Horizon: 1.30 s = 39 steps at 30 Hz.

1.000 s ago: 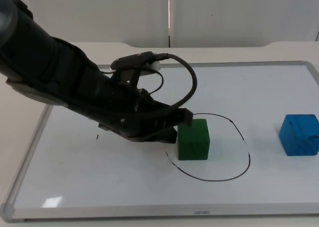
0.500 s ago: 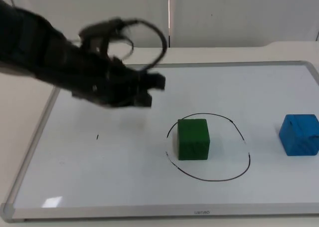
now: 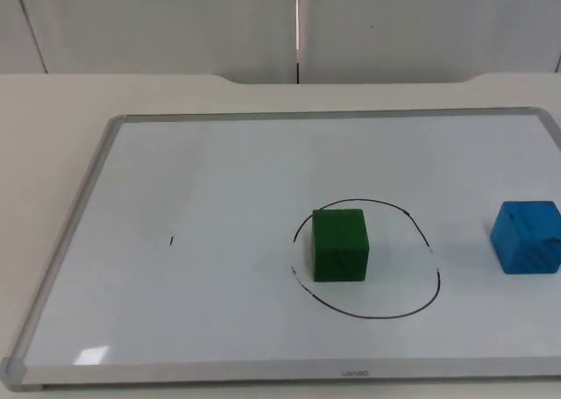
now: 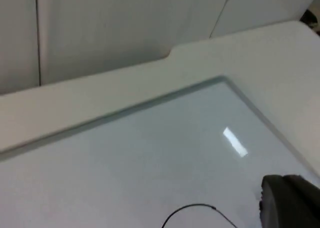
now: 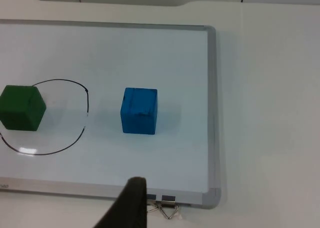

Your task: Push the two cubes into the marked area.

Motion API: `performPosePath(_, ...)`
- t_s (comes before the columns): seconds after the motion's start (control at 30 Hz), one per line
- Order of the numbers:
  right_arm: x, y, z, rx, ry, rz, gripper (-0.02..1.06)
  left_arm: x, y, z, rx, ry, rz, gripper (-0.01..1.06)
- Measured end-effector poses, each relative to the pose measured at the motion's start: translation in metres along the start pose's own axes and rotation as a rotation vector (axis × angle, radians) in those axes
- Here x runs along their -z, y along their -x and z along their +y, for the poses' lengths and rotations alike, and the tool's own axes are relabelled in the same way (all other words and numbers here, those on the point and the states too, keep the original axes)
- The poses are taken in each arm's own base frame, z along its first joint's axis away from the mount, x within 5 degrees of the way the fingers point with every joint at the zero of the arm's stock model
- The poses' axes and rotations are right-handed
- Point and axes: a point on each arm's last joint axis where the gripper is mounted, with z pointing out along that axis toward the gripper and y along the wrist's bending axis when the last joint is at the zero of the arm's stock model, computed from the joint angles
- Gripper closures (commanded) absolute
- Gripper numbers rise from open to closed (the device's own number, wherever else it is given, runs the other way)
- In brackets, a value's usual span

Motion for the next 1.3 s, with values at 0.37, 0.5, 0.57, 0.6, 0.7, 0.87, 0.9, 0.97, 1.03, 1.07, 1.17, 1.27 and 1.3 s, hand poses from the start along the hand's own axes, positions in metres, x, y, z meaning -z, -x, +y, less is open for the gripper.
performPosePath(0.37,0.0,0.0,0.0,-0.003,0.0,0.0,-0.01,0.068,0.017,-0.026,-0.046,-0.004,-0.05,1.05)
performPosePath(0.5,0.0,0.0,0.0,-0.003,0.0,0.0,-0.01,0.091,0.019,-0.032,-0.078,0.028,-0.065,1.05)
performPosePath(0.57,0.0,0.0,0.0,-0.003,0.0,0.0,-0.01,0.108,0.019,-0.035,-0.104,0.058,-0.07,1.05)
performPosePath(0.6,0.0,0.0,0.0,-0.003,0.0,0.0,-0.01,0.118,0.018,-0.036,-0.121,0.078,-0.073,1.05)
performPosePath(0.7,0.0,0.0,0.0,-0.003,0.0,0.0,-0.01,0.146,0.015,-0.041,-0.147,0.13,-0.086,1.05)
performPosePath(0.87,0.0,0.0,0.0,-0.003,0.0,0.0,-0.01,0.179,0.009,-0.047,-0.156,0.175,-0.112,1.05)
performPosePath(0.9,0.0,0.0,0.0,-0.003,0.0,0.0,-0.01,0.185,0.008,-0.048,-0.159,0.177,-0.117,1.05)
performPosePath(0.97,0.0,0.0,0.0,-0.003,0.0,0.0,-0.01,0.192,0.006,-0.05,-0.161,0.177,-0.124,1.05)
performPosePath(1.03,0.0,0.0,0.0,-0.003,0.0,0.0,-0.01,0.203,0.001,-0.054,-0.16,0.173,-0.123,1.05)
performPosePath(1.07,0.0,0.0,0.0,-0.003,0.0,0.0,-0.01,0.206,0.0,-0.054,-0.163,0.174,-0.127,1.05)
performPosePath(1.17,0.0,0.0,0.0,-0.003,0.0,0.0,-0.01,0.212,-0.006,-0.055,-0.158,0.173,-0.13,1.05)
performPosePath(1.27,0.0,0.0,0.0,-0.003,0.0,0.0,-0.01,0.216,-0.025,-0.051,-0.141,0.198,-0.115,1.05)
performPosePath(1.3,0.0,0.0,0.0,-0.003,0.0,0.0,-0.01,0.216,-0.034,-0.049,-0.134,0.212,-0.108,1.05)
